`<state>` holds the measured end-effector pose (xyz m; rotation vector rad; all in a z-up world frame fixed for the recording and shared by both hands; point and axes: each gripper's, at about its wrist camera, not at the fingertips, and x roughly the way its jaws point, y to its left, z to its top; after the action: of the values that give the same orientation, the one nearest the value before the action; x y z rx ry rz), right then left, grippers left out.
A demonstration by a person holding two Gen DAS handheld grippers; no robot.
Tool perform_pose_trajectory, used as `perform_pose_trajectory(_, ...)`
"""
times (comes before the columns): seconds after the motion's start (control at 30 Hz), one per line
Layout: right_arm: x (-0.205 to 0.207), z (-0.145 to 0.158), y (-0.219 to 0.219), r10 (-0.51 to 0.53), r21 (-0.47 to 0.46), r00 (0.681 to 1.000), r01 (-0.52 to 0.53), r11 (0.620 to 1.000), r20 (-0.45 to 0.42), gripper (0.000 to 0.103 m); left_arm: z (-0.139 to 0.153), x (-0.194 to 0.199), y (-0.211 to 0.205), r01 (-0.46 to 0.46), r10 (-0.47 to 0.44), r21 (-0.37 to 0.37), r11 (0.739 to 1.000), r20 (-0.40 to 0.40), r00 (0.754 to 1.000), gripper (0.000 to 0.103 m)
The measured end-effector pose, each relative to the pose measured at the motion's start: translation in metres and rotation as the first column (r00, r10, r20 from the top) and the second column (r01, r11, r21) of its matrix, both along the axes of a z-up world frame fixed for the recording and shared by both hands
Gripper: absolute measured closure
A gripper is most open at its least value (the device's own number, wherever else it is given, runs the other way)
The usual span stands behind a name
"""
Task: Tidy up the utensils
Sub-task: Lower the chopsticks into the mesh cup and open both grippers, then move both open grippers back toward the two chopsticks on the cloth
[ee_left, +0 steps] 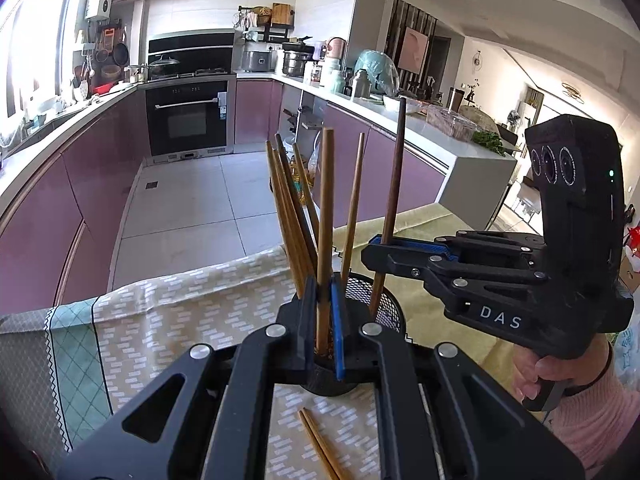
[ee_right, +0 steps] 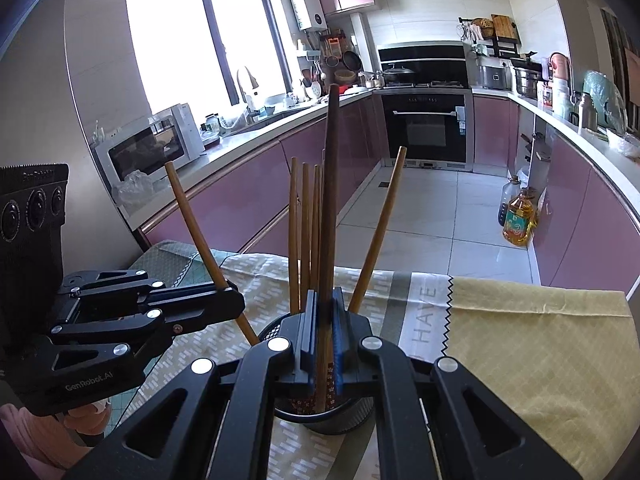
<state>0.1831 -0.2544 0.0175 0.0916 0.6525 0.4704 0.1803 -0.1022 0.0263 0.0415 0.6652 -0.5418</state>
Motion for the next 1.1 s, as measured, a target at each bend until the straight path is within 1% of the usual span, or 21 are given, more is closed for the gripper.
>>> perform_pose_trajectory(0.1,0.003,-0.001,0.0,-0.006,0.007,1.0,0.006,1.0,-0.005,0.097,-0.001,0.008,-0.003,-0.002,0.002,0.002,1.0,-0.003,1.0,0.095)
perform_pose_trajectory(0.17,0.005,-0.002,-0.001,-0.015,0.01,1.0,0.015,1.0,-0.007,0.097,-0.001,0.006,-0.001,-0.006,0.006,0.003,1.0,-0.005,1.0,0.095)
perform_pose_trajectory(0.37,0.01,-0.005,-0.003,-0.025,0.031,0.999,0.026,0.999,-0.021,0.095,-0.012,0.02,-0.006,-0.019,0.019,0.008,1.0,-0.038,0.999,0.095)
perform_pose_trajectory(0.57,0.008,-0.005,-0.006,-0.032,0.036,0.999,0.033,0.999,-0.016,0.094,-0.017,0.026,-0.006,-0.027,0.026,-0.004,1.0,-0.065,0.998,0.095)
perform_pose_trajectory(0.63,0.006,-0.005,-0.007,-0.031,0.041,0.999,0.031,0.999,-0.013,0.094,-0.018,0.027,-0.005,-0.027,0.027,-0.006,1.0,-0.061,0.998,0.092)
perform_pose_trajectory(0.7,0.003,-0.004,-0.008,-0.026,0.044,1.0,0.026,0.999,-0.009,0.093,-0.02,0.022,-0.003,-0.027,0.026,-0.01,1.0,-0.057,0.998,0.085)
perform_pose_trajectory(0.73,0.001,-0.003,-0.008,-0.023,0.044,1.0,0.024,0.999,-0.005,0.089,-0.02,0.02,-0.002,-0.028,0.028,-0.013,1.0,-0.054,0.998,0.081)
perform_pose_trajectory(0.77,-0.001,-0.003,-0.008,-0.02,0.045,1.0,0.02,0.999,0.0,0.086,-0.02,0.018,-0.002,-0.034,0.034,-0.014,0.999,-0.049,0.998,0.073)
perform_pose_trajectory(0.8,-0.003,-0.002,-0.008,-0.018,0.044,1.0,0.018,0.999,0.005,0.082,-0.02,0.016,-0.001,-0.04,0.039,-0.012,0.999,-0.045,0.998,0.07)
perform_pose_trajectory(0.83,-0.006,-0.001,-0.008,-0.016,0.043,1.0,0.016,0.999,0.01,0.081,-0.022,0.014,0.0,-0.048,0.048,-0.006,0.999,-0.037,0.998,0.069)
perform_pose_trajectory(0.87,-0.009,-0.001,-0.009,-0.016,0.04,1.0,0.015,0.999,0.017,0.081,-0.022,0.012,0.001,-0.056,0.056,-0.003,0.998,-0.028,0.998,0.064)
perform_pose_trajectory(0.9,-0.012,0.0,-0.009,-0.019,0.038,1.0,0.018,0.999,0.024,0.077,-0.022,0.01,0.003,-0.064,0.064,-0.003,0.998,-0.021,0.998,0.059)
perform_pose_trajectory(0.93,-0.015,0.001,-0.011,-0.022,0.04,0.999,0.021,0.999,0.029,0.074,-0.022,0.006,0.005,-0.078,0.078,-0.003,0.997,-0.009,0.997,0.056)
perform_pose_trajectory(0.97,-0.019,0.002,-0.012,-0.024,0.044,0.999,0.022,0.999,0.035,0.072,-0.022,0.003,0.008,-0.089,0.089,-0.004,0.996,0.002,0.996,0.052)
perform_pose_trajectory(1.03,-0.024,0.002,-0.015,-0.029,0.048,0.999,0.027,0.998,0.045,0.069,-0.021,-0.005,0.013,-0.111,0.111,-0.007,0.994,0.024,0.994,0.042)
perform_pose_trajectory(1.07,-0.028,0.003,-0.016,-0.031,0.05,0.998,0.029,0.998,0.05,0.068,-0.02,-0.009,0.016,-0.125,0.125,-0.005,0.992,0.039,0.991,0.032)
perform_pose_trajectory(1.1,-0.032,0.003,-0.018,-0.034,0.054,0.998,0.031,0.998,0.056,0.065,-0.019,-0.012,0.019,-0.14,0.139,0.0,0.99,0.055,0.989,0.029)
